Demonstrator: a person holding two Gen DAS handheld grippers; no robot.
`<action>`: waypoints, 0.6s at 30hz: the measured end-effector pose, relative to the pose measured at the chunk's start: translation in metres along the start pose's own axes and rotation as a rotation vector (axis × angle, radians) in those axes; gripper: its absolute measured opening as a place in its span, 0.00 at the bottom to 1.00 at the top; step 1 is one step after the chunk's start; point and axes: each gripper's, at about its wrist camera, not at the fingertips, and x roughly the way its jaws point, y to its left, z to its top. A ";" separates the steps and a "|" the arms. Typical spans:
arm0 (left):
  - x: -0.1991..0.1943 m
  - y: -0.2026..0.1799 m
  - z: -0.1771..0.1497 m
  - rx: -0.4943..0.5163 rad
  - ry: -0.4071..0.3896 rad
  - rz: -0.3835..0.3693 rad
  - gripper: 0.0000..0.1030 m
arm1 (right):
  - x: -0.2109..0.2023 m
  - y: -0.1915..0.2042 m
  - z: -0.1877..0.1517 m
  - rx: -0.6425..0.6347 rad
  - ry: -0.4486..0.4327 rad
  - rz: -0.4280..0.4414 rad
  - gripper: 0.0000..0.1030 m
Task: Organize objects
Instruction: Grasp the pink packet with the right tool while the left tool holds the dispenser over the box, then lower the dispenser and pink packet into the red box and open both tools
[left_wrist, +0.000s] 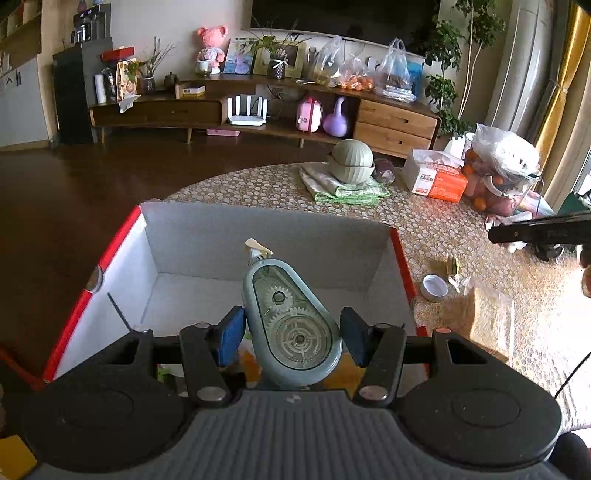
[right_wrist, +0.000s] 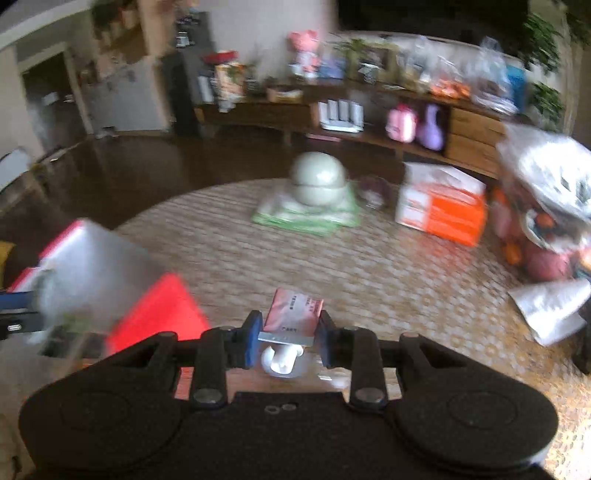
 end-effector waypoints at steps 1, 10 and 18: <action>0.000 0.002 0.001 0.003 0.003 0.001 0.54 | -0.003 0.010 0.002 -0.013 -0.004 0.024 0.29; 0.016 0.024 0.003 0.034 0.046 0.046 0.54 | 0.013 0.102 0.010 -0.169 0.011 0.163 0.29; 0.047 0.045 0.002 0.022 0.112 0.080 0.54 | 0.050 0.153 0.006 -0.254 0.056 0.192 0.29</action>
